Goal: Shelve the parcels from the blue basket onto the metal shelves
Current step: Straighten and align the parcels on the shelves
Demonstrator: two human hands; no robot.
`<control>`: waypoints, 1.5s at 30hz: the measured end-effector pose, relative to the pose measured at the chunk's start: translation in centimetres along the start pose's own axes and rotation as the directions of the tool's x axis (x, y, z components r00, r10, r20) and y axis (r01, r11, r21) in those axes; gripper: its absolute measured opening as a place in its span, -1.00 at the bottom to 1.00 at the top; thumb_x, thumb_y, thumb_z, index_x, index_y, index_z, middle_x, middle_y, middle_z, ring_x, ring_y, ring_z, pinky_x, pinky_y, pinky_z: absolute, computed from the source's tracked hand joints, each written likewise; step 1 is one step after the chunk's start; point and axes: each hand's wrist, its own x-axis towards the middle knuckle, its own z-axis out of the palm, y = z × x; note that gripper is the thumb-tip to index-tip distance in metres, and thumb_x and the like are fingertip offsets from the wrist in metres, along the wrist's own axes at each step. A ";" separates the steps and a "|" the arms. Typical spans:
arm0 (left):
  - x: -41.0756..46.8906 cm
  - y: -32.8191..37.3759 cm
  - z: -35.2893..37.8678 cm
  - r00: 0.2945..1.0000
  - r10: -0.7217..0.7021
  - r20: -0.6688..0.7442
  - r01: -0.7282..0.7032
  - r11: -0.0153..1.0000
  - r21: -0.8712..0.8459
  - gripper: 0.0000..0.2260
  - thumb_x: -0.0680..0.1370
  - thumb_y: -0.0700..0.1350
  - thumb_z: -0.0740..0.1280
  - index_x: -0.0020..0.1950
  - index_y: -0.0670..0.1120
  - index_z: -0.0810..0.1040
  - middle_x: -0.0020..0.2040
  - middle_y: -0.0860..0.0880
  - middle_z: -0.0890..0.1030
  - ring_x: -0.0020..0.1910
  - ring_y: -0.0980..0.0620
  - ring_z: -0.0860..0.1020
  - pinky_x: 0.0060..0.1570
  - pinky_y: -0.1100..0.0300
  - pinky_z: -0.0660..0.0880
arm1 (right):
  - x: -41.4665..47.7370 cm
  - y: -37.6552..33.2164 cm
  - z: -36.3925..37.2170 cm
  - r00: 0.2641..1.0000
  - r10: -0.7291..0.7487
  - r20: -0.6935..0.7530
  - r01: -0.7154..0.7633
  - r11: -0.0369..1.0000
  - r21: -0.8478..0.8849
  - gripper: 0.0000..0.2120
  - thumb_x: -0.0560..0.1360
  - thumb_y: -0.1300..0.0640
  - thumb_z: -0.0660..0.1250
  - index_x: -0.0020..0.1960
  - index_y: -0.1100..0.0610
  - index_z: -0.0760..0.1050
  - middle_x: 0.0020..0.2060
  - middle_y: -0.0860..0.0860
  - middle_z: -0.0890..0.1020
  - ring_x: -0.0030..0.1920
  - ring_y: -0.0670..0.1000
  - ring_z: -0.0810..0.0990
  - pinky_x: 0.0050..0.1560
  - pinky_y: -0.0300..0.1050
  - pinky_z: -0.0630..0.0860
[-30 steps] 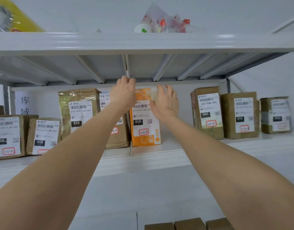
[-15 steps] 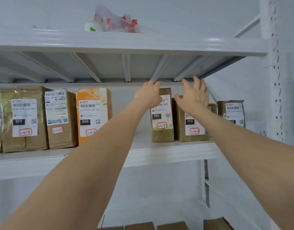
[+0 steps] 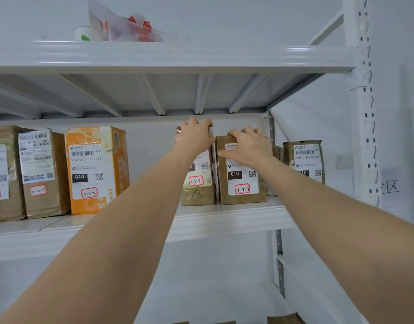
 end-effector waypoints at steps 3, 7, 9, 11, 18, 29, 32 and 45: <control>-0.2 -0.1 -0.3 0.998 -0.046 -0.044 0.046 0.999 0.004 -0.66 0.57 0.05 0.23 0.34 0.09 0.35 0.30 -0.11 0.34 0.31 -0.21 0.29 0.20 -0.22 0.39 | 0.6 -0.6 0.3 1.000 -0.007 0.025 0.005 0.998 0.070 -0.37 0.37 -0.40 0.30 0.34 -0.13 0.38 0.21 0.04 0.48 0.24 0.15 0.36 0.19 0.11 0.41; -0.5 -2.5 -1.4 0.997 -0.064 -0.039 0.067 0.995 0.080 -0.67 0.57 0.06 0.23 0.33 0.10 0.37 0.30 -0.11 0.34 0.32 -0.21 0.27 0.18 -0.23 0.38 | 0.8 -2.5 1.0 0.999 -0.021 0.036 0.015 0.986 0.169 -0.35 0.36 -0.37 0.36 0.36 -0.11 0.38 0.24 0.06 0.45 0.28 0.15 0.33 0.18 0.12 0.44; -0.9 -4.5 -2.0 0.996 -0.072 -0.050 0.079 0.985 0.151 -0.66 0.57 0.04 0.24 0.34 0.10 0.37 0.32 -0.12 0.34 0.33 -0.21 0.27 0.19 -0.22 0.37 | 1.0 -4.0 1.5 0.999 -0.037 0.039 0.028 0.978 0.205 -0.35 0.36 -0.34 0.37 0.37 -0.11 0.37 0.26 0.07 0.44 0.30 0.14 0.31 0.16 0.10 0.43; -1.2 -6.5 -2.4 0.996 -0.068 -0.062 0.079 0.975 0.208 -0.65 0.58 0.03 0.24 0.37 0.09 0.36 0.34 -0.14 0.33 0.34 -0.21 0.27 0.21 -0.22 0.34 | 1.4 -5.7 2.2 0.998 -0.049 0.046 0.036 0.969 0.245 -0.35 0.37 -0.32 0.38 0.37 -0.10 0.37 0.26 0.07 0.43 0.31 0.14 0.31 0.14 0.09 0.42; -1.8 -10.9 -2.9 0.989 -0.125 -0.078 0.138 0.973 0.186 -0.63 0.62 0.05 0.18 0.42 0.08 0.31 0.38 -0.15 0.31 0.38 -0.20 0.25 0.27 -0.24 0.33 | 2.1 -11.4 4.3 0.995 -0.094 0.038 0.077 0.948 0.308 -0.40 0.43 -0.23 0.36 0.40 -0.06 0.35 0.29 0.09 0.40 0.35 0.12 0.28 0.19 0.08 0.41; -2.3 -11.7 -3.7 0.991 -0.090 -0.095 0.112 0.959 0.261 -0.64 0.62 -0.16 0.12 0.42 -0.12 0.32 0.34 -0.17 0.40 0.32 -0.21 0.38 0.36 -0.15 0.27 | 1.0 -12.3 4.7 0.987 0.157 0.041 -0.161 0.905 0.394 -0.44 0.54 -0.29 0.15 0.47 -0.08 0.20 0.40 0.15 0.27 0.29 0.25 0.42 0.10 0.05 0.42; -2.3 -12.1 -3.9 0.993 -0.089 -0.077 0.103 0.971 0.215 -0.64 0.62 -0.18 0.09 0.42 -0.12 0.34 0.34 -0.17 0.40 0.30 -0.21 0.38 0.32 -0.16 0.32 | 0.5 -12.6 4.7 0.988 0.118 0.095 -0.145 0.922 0.359 -0.49 0.56 -0.26 0.16 0.44 -0.11 0.21 0.24 0.13 0.42 0.14 0.21 0.53 -0.09 -0.05 0.38; -2.9 -11.2 -4.6 0.993 -0.047 -0.112 0.068 0.980 0.189 -0.59 0.62 -0.13 0.10 0.48 -0.11 0.25 0.40 -0.17 0.34 0.35 -0.19 0.35 0.31 -0.13 0.29 | -0.7 -12.3 3.0 0.990 0.139 -0.023 -0.129 0.960 0.248 -0.44 0.56 -0.19 0.19 0.49 -0.02 0.20 0.40 0.14 0.29 0.36 0.20 0.30 0.26 0.11 0.34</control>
